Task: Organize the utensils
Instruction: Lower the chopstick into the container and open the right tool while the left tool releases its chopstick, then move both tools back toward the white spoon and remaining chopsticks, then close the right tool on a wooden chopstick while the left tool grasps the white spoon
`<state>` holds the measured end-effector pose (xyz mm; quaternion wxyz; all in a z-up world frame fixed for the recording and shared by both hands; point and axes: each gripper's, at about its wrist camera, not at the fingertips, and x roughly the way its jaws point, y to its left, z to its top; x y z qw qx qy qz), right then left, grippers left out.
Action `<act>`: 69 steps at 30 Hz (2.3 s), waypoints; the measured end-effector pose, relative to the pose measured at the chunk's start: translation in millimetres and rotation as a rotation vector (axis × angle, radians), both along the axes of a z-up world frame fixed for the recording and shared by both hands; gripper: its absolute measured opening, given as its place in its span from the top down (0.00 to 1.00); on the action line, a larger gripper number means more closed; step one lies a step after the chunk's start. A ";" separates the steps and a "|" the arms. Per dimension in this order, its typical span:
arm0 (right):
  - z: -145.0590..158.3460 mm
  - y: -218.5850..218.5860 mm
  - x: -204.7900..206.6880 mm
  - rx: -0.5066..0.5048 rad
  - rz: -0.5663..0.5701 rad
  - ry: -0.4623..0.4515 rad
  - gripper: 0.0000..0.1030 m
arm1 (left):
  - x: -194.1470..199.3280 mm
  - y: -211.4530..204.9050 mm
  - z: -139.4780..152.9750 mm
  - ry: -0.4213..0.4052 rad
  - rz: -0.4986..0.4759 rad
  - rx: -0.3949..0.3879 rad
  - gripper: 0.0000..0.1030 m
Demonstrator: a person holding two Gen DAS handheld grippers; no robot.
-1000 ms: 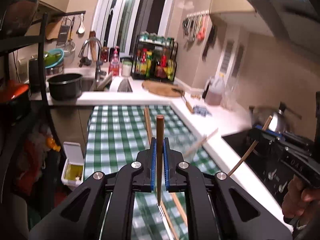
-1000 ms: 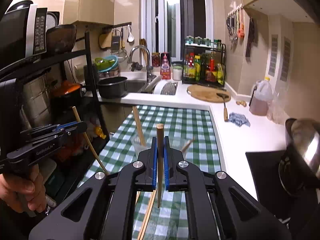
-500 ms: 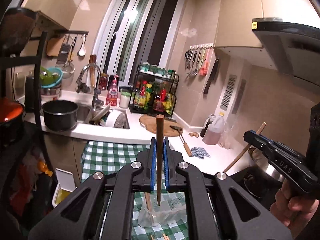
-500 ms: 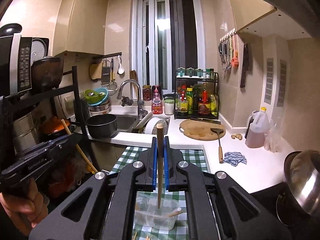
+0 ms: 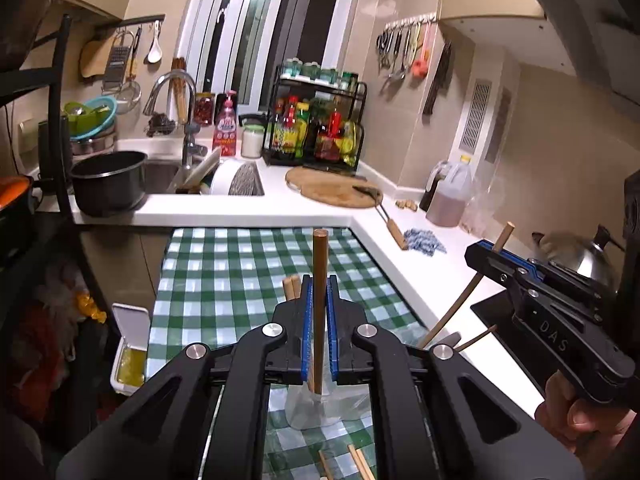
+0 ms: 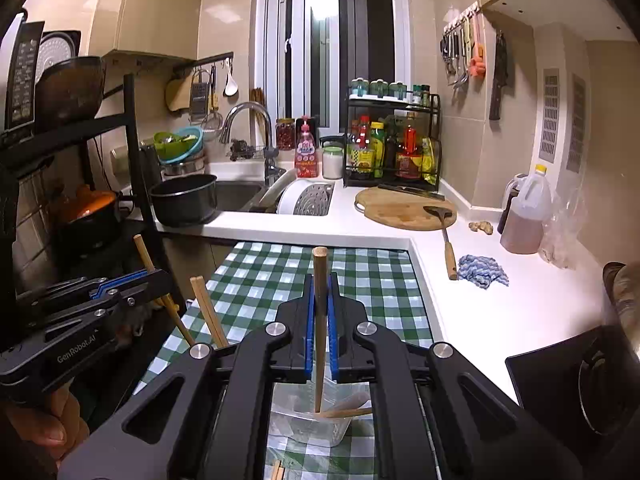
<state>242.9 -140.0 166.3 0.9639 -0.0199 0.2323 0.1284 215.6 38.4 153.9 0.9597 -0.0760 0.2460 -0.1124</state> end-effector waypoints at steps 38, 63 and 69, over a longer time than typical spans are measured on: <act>-79.5 -41.1 -207.4 0.144 -0.035 0.040 0.93 | -205.4 10.2 -61.1 -0.050 0.091 0.090 0.76; -214.9 -14.4 -245.7 0.097 0.026 0.323 0.92 | -242.0 2.0 -141.0 0.108 0.097 0.055 0.76; -229.3 -6.9 -240.1 0.054 0.021 0.369 0.91 | -241.2 0.7 -145.0 0.125 0.088 0.044 0.76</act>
